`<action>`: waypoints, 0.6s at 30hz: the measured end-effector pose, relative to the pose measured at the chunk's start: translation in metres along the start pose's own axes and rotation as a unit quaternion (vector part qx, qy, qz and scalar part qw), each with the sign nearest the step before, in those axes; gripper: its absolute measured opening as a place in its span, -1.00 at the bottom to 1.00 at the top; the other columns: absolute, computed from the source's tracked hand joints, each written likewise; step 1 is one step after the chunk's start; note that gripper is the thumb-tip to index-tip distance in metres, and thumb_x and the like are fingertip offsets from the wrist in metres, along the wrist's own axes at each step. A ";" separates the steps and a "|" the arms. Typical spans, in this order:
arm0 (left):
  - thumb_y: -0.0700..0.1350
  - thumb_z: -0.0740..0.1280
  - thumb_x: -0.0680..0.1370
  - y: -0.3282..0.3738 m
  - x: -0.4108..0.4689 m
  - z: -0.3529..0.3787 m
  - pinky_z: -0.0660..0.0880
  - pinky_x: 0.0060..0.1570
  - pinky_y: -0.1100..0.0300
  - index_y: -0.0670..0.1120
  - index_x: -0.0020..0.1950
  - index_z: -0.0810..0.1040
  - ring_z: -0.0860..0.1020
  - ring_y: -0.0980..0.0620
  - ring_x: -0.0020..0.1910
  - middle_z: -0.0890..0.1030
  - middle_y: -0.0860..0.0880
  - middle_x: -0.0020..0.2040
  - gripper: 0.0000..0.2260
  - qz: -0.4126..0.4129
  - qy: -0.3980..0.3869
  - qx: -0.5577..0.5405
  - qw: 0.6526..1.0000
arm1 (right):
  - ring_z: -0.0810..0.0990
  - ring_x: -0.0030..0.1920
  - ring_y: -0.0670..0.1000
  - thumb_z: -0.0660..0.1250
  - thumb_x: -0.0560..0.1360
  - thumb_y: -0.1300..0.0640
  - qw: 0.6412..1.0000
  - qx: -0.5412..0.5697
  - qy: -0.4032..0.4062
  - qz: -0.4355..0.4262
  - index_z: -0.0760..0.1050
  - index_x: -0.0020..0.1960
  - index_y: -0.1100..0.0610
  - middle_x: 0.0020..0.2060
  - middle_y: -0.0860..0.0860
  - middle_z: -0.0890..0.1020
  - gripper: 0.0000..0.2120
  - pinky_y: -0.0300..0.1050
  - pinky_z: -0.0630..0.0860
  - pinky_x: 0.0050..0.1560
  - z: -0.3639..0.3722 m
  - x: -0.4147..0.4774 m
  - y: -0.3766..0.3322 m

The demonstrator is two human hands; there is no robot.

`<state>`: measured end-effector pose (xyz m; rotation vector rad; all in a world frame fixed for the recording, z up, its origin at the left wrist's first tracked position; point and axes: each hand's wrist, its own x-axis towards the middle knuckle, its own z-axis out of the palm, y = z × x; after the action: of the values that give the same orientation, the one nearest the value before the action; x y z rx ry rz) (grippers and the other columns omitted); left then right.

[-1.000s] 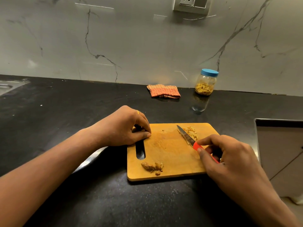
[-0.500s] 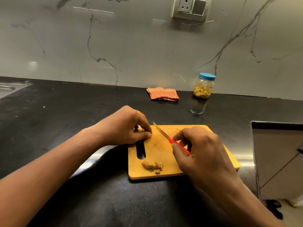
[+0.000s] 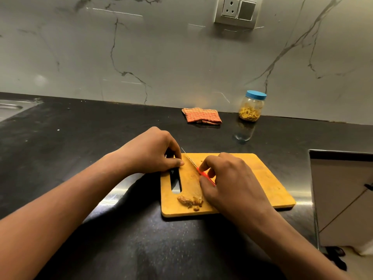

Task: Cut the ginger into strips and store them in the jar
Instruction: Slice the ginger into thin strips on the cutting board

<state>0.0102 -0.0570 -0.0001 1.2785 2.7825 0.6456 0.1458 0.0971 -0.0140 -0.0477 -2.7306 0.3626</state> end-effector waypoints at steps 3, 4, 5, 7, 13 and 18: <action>0.03 0.45 0.51 0.001 0.000 0.000 0.51 -0.16 0.38 0.02 0.10 0.69 0.58 0.16 -0.13 0.60 0.17 -0.11 -0.80 -0.001 -0.008 0.006 1.000 | 0.50 -0.10 -0.12 0.35 0.49 -0.04 1.000 0.009 -0.015 0.002 0.53 0.14 -0.08 -0.07 -0.11 0.54 -0.77 -0.26 0.54 -0.07 -0.003 -0.002 0.001; 0.03 0.45 0.51 0.001 0.000 0.000 0.51 -0.17 0.38 0.03 0.11 0.69 0.58 0.16 -0.13 0.61 0.16 -0.11 -0.80 -0.002 -0.009 0.005 1.000 | 0.51 -0.10 -0.12 0.35 0.49 -0.04 1.000 0.012 -0.018 0.001 0.53 0.15 -0.08 -0.07 -0.11 0.54 -0.76 -0.25 0.54 -0.07 -0.003 -0.003 0.002; 0.03 0.44 0.51 0.001 0.000 0.000 0.51 -0.18 0.37 0.02 0.11 0.69 0.58 0.16 -0.13 0.61 0.16 -0.11 -0.79 -0.003 -0.011 0.004 1.000 | 0.51 -0.10 -0.12 0.35 0.49 -0.04 1.000 0.014 -0.020 0.000 0.53 0.16 -0.09 -0.06 -0.11 0.54 -0.76 -0.25 0.55 -0.07 -0.003 -0.003 0.002; 0.03 0.44 0.51 0.001 0.001 0.000 0.47 -0.21 0.39 0.02 0.10 0.69 0.57 0.17 -0.14 0.58 0.19 -0.13 -0.80 -0.004 -0.013 0.003 1.000 | 0.51 -0.10 -0.12 0.34 0.49 -0.05 0.999 0.021 -0.027 0.003 0.54 0.17 -0.09 -0.05 -0.11 0.55 -0.75 -0.26 0.54 -0.06 -0.004 -0.004 0.002; 0.01 0.45 0.51 0.002 0.000 -0.001 0.50 -0.19 0.39 0.02 0.07 0.71 0.59 0.15 -0.13 0.63 0.15 -0.09 -0.82 -0.013 -0.012 0.002 1.000 | 0.51 -0.09 -0.12 0.33 0.49 -0.09 0.999 0.026 -0.039 0.001 0.53 0.18 -0.10 -0.06 -0.12 0.54 -0.73 -0.21 0.56 -0.04 -0.005 -0.006 0.003; 0.05 0.47 0.48 0.007 0.000 -0.003 0.53 -0.22 0.36 -0.02 0.03 0.71 0.59 0.11 -0.15 0.63 0.12 -0.13 -0.80 -0.064 -0.015 0.004 0.998 | 0.50 -0.04 -0.13 0.31 0.48 -0.17 0.998 0.029 -0.055 0.005 0.50 0.20 -0.11 0.01 -0.12 0.54 -0.68 -0.21 0.54 0.01 -0.006 -0.010 0.003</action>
<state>0.0144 -0.0544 0.0055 1.0915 2.8164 0.6034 0.1577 0.1009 -0.0134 -0.0275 -2.8283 0.4592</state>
